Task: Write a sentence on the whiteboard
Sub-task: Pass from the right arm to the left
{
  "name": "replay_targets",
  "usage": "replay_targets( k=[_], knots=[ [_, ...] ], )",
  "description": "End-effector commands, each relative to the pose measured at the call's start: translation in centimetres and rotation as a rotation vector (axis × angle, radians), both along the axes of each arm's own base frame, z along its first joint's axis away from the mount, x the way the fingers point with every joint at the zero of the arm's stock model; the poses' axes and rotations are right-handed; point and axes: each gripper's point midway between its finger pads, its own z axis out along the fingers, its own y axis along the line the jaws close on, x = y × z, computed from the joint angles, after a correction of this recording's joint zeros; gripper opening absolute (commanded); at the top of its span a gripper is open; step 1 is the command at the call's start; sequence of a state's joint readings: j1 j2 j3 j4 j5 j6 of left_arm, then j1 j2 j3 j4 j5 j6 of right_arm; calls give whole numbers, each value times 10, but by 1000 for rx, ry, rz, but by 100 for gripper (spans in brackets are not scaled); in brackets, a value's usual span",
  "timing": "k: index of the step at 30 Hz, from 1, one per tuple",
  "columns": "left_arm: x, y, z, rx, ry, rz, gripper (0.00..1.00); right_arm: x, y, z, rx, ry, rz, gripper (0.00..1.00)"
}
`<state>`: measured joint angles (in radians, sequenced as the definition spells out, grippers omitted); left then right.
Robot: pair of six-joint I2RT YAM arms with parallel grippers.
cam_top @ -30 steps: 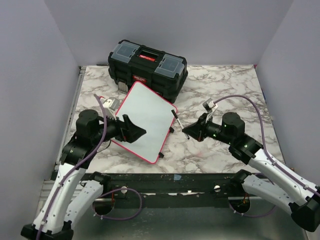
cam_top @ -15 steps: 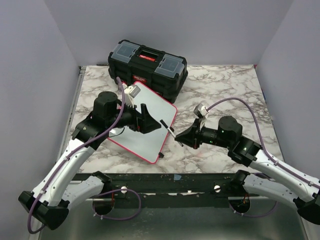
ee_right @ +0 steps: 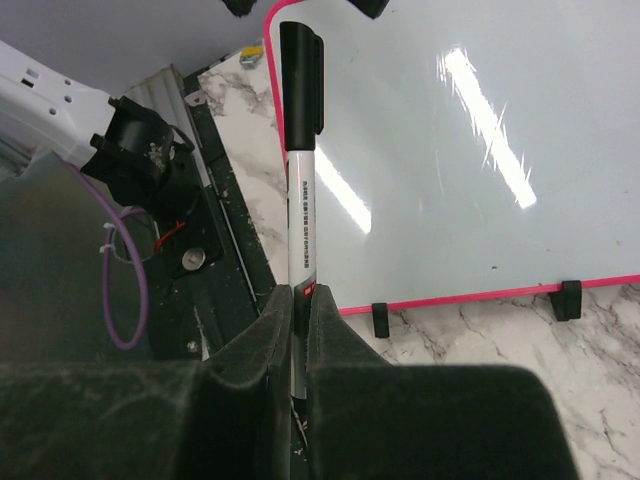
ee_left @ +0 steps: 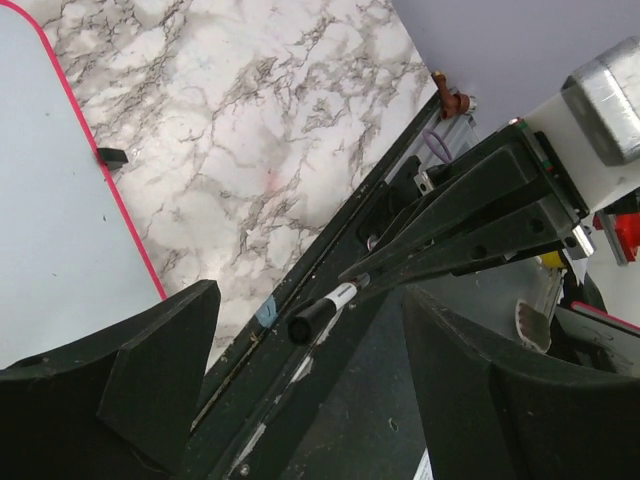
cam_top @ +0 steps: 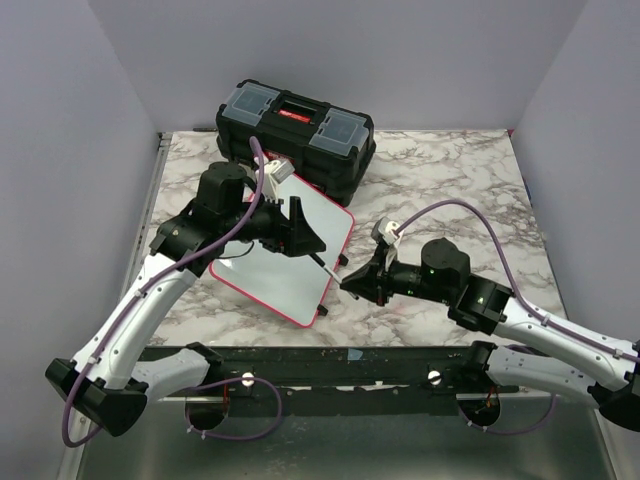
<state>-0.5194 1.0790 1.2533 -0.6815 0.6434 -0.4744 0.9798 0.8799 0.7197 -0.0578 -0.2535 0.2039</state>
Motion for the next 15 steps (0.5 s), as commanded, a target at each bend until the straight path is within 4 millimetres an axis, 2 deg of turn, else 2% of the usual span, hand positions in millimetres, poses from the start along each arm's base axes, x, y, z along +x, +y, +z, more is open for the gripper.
replay_targets(
  k=[1,5,11,15],
  knots=[
    [-5,0,-2,18,27,-19,75,11,-3,20,10,-65,-51,1],
    [-7,-6,-10,-7,76,-35,73,12,-3,22,7,-77,-54,1],
    [-12,-17,-10,-78,113,-78,59,14,-1,19,-2,-81,-53,1],
    [-13,-18,-12,-85,118,-82,53,16,-1,21,1,-92,-58,1]
  ],
)
